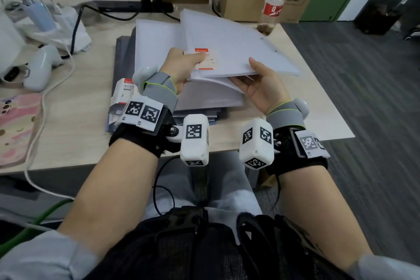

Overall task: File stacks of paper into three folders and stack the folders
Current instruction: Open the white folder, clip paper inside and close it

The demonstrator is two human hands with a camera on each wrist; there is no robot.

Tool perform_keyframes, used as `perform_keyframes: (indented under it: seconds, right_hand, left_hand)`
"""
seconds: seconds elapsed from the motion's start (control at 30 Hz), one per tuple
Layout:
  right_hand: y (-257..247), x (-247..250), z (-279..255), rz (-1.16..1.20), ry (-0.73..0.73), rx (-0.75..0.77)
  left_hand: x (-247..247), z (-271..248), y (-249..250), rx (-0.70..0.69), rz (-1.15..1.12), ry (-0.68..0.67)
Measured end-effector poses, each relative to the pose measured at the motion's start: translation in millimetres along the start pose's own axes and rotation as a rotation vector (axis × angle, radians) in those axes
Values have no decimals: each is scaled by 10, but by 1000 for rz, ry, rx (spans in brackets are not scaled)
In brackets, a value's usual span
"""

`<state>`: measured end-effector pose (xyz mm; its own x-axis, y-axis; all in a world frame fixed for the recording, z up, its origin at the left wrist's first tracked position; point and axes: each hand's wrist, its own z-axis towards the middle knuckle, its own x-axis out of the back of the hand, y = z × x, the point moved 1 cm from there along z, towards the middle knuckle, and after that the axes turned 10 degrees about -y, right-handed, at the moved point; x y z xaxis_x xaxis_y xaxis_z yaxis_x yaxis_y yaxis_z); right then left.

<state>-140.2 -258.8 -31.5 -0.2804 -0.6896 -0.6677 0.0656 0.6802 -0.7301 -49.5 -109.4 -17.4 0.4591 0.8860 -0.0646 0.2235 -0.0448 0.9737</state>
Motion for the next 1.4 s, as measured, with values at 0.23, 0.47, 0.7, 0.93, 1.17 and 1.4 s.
perform_keyframes:
  seconds: [0.23, 0.47, 0.7, 0.93, 1.17, 1.4]
  right_hand:
    - [111, -200, 89, -83, 215, 156]
    - [426, -72, 119, -303, 528, 114]
    - [451, -46, 24, -759, 617, 137]
    - [329, -235, 158, -1251, 478, -24]
    - [209, -406, 556, -1525, 342, -228]
    - [44, -360, 801, -1543, 311, -385]
  left_hand:
    - [489, -101, 108, -118, -39, 100]
    - [811, -231, -95, -60, 135, 193]
    - [953, -336, -95, 50, 580, 341]
    - [1091, -380, -23, 139, 740, 352]
    - [1228, -193, 33, 301, 646, 328]
    - [1389, 78, 39, 433, 472, 248]
